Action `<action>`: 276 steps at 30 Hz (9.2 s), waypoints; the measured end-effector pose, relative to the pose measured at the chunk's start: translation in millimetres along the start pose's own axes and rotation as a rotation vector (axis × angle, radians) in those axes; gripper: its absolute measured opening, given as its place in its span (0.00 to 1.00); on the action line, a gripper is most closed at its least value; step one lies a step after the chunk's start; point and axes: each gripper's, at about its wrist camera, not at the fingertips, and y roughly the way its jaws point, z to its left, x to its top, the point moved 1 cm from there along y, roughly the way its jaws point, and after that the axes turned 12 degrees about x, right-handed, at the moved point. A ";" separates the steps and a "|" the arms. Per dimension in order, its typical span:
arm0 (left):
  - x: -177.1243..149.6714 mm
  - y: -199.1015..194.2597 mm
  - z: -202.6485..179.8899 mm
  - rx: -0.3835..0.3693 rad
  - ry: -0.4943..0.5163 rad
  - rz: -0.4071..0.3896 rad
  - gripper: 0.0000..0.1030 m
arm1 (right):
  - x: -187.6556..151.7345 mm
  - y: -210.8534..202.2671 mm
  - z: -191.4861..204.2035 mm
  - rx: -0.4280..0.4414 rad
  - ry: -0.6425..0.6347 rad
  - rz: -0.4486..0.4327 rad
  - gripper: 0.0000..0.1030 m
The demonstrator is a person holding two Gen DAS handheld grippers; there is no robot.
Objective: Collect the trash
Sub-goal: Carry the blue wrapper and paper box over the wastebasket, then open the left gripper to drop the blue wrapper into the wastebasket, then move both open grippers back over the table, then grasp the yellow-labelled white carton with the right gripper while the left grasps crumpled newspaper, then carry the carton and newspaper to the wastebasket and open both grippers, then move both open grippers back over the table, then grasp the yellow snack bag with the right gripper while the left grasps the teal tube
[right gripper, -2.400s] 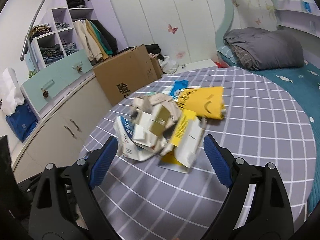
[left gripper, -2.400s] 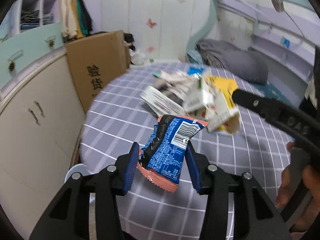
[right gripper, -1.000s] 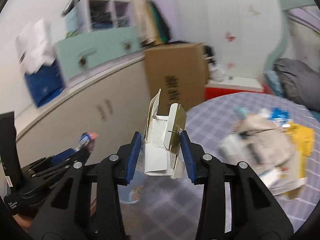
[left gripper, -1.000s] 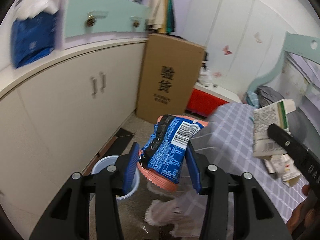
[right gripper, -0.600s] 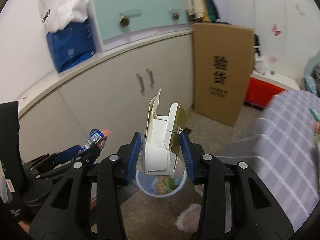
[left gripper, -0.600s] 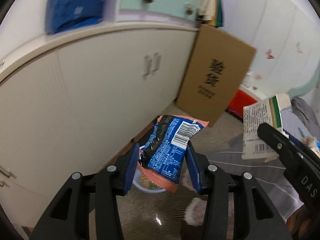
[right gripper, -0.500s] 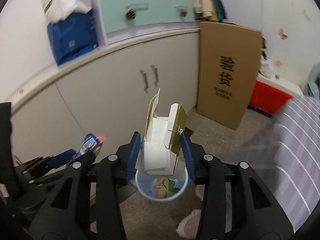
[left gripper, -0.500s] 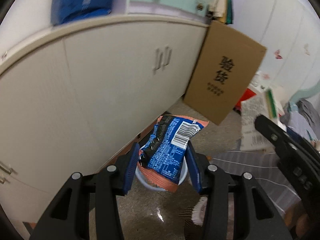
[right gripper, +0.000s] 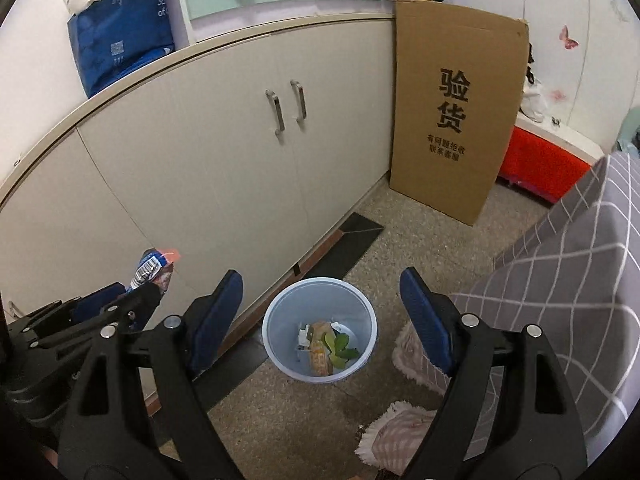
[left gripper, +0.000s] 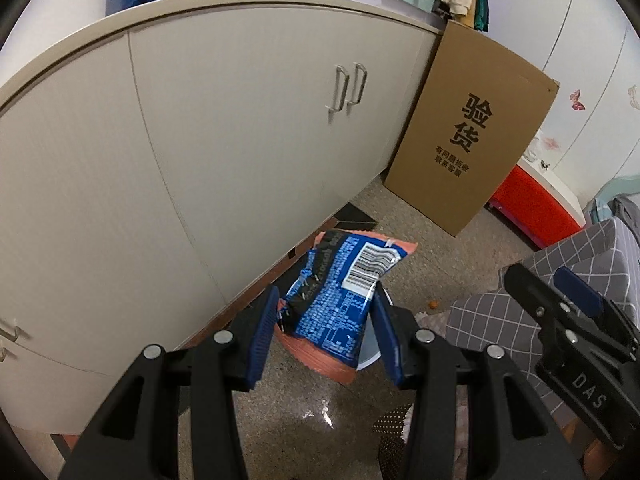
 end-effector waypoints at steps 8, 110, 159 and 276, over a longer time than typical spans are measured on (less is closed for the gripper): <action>2.6 -2.0 -13.2 -0.018 0.019 -0.003 0.44 | 0.9 -9.7 -5.3 -0.023 -0.002 -0.022 0.78; -172.2 -250.7 -458.5 -0.306 0.976 -0.328 0.80 | -161.3 -394.0 -290.8 -0.364 0.579 -0.425 0.43; -22.8 -250.4 -142.7 -0.402 0.189 -0.425 0.03 | -29.5 -269.8 -92.5 -0.045 0.218 -0.301 0.43; -56.1 -214.6 -404.4 -0.316 0.531 -0.107 0.75 | -77.1 -305.1 -340.8 -0.516 0.590 -0.140 0.94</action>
